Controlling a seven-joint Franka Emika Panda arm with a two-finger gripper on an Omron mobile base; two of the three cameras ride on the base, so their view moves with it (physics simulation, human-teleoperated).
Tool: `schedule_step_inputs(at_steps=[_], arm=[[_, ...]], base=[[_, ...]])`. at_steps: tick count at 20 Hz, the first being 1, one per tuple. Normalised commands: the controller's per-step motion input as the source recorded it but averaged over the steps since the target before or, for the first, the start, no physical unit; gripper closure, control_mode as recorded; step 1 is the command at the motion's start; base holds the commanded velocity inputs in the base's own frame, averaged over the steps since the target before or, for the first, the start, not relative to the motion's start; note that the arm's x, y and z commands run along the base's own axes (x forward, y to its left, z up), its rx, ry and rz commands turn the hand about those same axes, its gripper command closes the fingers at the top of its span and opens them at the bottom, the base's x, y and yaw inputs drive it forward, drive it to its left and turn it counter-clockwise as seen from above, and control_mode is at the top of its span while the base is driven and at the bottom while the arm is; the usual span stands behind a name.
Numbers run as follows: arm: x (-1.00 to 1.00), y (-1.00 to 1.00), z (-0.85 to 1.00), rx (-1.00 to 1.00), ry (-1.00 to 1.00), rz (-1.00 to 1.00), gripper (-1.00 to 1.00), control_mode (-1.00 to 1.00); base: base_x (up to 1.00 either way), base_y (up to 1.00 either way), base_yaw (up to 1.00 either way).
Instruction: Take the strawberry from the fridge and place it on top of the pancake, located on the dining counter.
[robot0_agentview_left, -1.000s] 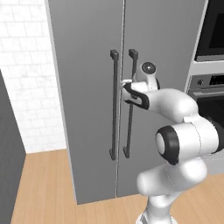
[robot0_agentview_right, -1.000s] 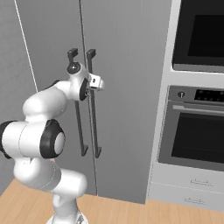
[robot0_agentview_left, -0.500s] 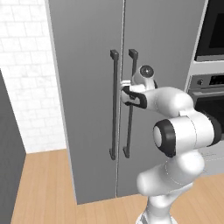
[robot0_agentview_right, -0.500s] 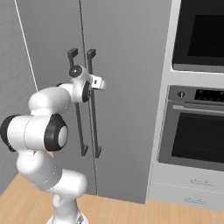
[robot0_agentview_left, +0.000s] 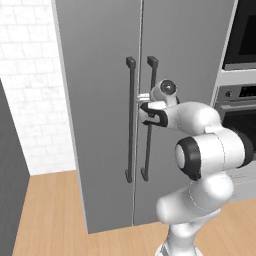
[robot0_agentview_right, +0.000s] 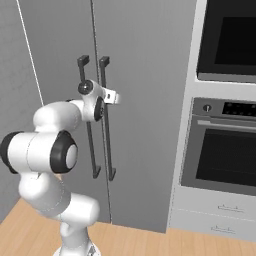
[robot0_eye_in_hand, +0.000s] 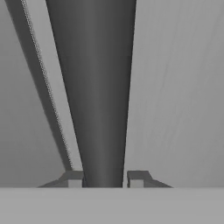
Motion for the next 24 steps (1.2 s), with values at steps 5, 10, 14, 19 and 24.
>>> schedule_step_inputs(at_steps=[5,10,14,19,24], arm=[[-0.79,-0.51,0.00,0.00,0.05,0.00,1.00,-1.00],[-1.00,-0.78,0.00,0.02,0.00,0.00,1.00,-1.00],[-1.00,-0.98,0.00,0.08,0.00,0.00,1.00,-1.00],[-0.92,-0.96,0.07,0.11,0.05,0.00,1.00,-1.00],[-1.00,-1.00,0.18,0.16,0.06,0.00,-1.00,-1.00]], base=[[0.00,0.00,0.00],[0.00,0.00,0.00],[0.00,0.00,0.00],[0.00,0.00,0.00],[0.00,0.00,0.00]])
